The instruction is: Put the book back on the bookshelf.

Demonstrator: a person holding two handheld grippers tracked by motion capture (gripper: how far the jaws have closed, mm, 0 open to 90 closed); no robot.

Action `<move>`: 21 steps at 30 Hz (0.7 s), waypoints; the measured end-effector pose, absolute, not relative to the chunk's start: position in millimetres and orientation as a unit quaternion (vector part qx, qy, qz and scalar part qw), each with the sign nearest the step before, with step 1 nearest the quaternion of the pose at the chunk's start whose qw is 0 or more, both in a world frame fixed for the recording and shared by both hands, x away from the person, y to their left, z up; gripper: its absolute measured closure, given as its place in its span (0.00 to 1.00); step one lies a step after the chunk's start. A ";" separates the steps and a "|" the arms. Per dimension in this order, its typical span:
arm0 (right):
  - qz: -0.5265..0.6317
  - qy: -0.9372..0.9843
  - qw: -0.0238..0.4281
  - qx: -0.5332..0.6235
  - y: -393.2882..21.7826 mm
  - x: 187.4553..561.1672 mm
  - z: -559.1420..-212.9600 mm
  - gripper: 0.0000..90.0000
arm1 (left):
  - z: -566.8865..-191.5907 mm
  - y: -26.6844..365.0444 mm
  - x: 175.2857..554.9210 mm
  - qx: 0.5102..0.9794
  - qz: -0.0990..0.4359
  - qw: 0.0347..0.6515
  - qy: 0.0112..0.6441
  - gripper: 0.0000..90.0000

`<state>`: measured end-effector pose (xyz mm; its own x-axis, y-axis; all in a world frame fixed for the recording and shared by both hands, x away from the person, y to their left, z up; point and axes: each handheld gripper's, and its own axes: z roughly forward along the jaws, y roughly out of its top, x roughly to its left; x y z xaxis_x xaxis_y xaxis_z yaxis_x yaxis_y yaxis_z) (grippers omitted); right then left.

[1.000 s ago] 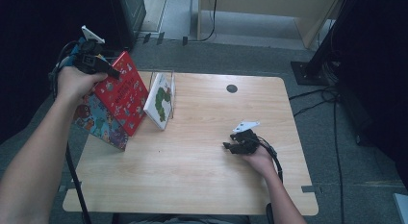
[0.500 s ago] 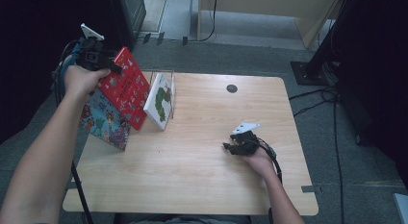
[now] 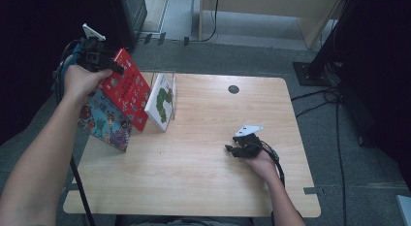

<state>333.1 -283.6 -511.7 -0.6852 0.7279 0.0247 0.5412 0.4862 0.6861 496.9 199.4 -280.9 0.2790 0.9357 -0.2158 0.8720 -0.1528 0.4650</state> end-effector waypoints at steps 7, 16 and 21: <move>0.344 0.851 0.136 0.373 -283.2 332.4 -511.8 0.54 | -272.8 209.4 491.0 0.751 0.064 0.284 0.593 0.56; 0.349 0.849 0.138 0.372 -285.2 330.5 -512.8 0.53 | -261.9 224.9 476.0 0.745 0.054 0.302 0.592 0.52; 0.351 0.848 0.139 0.372 -285.1 329.9 -513.4 0.52 | -251.8 225.4 459.5 0.753 0.055 0.314 0.575 0.51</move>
